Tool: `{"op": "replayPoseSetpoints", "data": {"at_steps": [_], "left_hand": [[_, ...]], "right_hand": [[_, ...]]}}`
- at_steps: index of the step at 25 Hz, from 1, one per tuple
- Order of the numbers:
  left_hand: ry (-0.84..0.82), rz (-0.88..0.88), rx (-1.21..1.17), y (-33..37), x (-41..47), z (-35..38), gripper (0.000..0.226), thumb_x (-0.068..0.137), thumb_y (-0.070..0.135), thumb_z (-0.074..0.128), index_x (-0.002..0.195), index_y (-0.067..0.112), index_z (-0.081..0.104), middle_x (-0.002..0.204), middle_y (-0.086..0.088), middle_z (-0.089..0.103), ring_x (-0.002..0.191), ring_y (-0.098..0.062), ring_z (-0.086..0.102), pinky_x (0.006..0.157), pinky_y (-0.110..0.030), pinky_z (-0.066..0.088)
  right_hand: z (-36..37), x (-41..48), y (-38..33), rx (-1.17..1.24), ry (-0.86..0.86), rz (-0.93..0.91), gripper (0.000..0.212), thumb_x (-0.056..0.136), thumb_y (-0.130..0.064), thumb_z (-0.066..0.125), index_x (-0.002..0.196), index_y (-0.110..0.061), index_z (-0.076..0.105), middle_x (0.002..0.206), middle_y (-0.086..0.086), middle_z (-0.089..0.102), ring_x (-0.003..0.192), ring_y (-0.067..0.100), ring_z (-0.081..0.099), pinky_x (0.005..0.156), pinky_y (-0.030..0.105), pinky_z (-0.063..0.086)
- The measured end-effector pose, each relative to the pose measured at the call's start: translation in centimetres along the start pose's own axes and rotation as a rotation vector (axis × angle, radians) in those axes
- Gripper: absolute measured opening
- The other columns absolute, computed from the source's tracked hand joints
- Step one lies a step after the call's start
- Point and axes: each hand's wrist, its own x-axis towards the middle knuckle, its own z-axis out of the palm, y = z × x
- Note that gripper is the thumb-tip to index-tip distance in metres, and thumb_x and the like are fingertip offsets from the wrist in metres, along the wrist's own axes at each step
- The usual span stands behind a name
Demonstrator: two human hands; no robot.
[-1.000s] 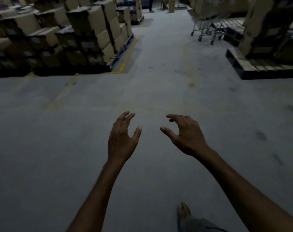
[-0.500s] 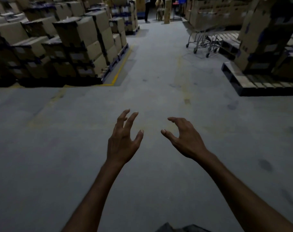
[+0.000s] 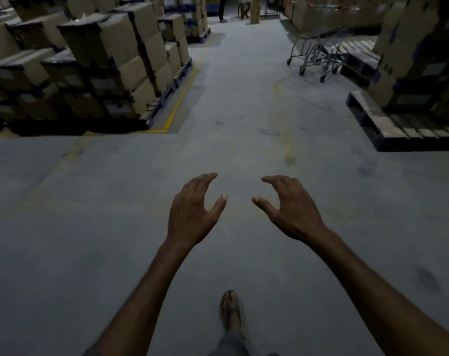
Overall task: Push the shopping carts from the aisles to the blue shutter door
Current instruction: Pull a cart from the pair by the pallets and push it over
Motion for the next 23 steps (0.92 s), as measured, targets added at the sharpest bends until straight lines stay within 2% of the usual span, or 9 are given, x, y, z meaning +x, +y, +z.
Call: {"op": "replayPoseSetpoints", "data": {"at_steps": [3,7,13,18,21,23], "left_hand": [[-0.022,-0.027,-0.063,-3.2,7.2,3.1,0.054,0.094,0.054,0.061,0.143,0.032,0.052,0.136,0.014,0.061,0.123,-0.010,0.058,0.096,-0.037,0.050],[-0.071,0.001,-0.107,-6.7,17.0,6.3,0.054,0.094,0.055,0.060,0.142,0.030,0.054,0.137,0.012,0.062,0.124,-0.011,0.058,0.099,-0.038,0.049],[-0.114,0.062,-0.091,-9.7,28.6,11.1,0.053,0.095,0.055,0.059,0.140,0.028,0.055,0.137,0.009,0.063,0.125,-0.013,0.058,0.101,-0.041,0.049],[0.041,0.251,0.169,-10.6,36.5,16.3,0.052,0.096,0.044,0.057,0.140,0.016,0.057,0.133,-0.004,0.065,0.130,-0.024,0.055,0.101,-0.042,0.043],[0.133,0.336,0.285,-9.6,42.3,20.0,0.049,0.099,0.039,0.052,0.139,0.011,0.058,0.136,-0.007,0.062,0.135,-0.028,0.051,0.106,-0.044,0.038],[0.173,0.360,0.307,-8.9,46.5,22.9,0.048,0.100,0.038,0.051,0.137,0.010,0.059,0.135,-0.007,0.063,0.134,-0.028,0.052,0.106,-0.045,0.039]], "right_hand": [[1.7,6.8,1.7,-0.076,0.051,-0.027,0.059,0.098,-0.068,0.048,0.140,-0.028,0.054,0.138,-0.004,0.059,0.128,0.016,0.050,0.098,0.038,0.045],[2.3,15.6,2.6,-0.230,0.163,-0.106,0.054,0.099,-0.062,0.051,0.134,-0.022,0.059,0.130,-0.002,0.063,0.122,0.019,0.052,0.092,0.037,0.045],[3.1,26.3,5.2,-0.355,0.290,-0.166,0.047,0.100,-0.049,0.055,0.129,-0.014,0.063,0.130,0.007,0.063,0.122,0.027,0.055,0.094,0.040,0.044],[4.8,34.5,9.8,-0.552,0.360,-0.133,0.031,0.098,-0.034,0.055,0.113,-0.010,0.069,0.129,0.011,0.064,0.128,0.032,0.053,0.105,0.049,0.038],[5.6,39.9,13.8,-0.586,0.465,-0.109,0.023,0.097,-0.026,0.056,0.102,-0.010,0.071,0.125,0.010,0.067,0.128,0.031,0.054,0.109,0.052,0.034],[5.7,44.0,17.1,-0.570,0.490,-0.085,0.022,0.095,-0.026,0.057,0.104,-0.011,0.071,0.123,0.009,0.067,0.126,0.031,0.055,0.109,0.052,0.033]]}}
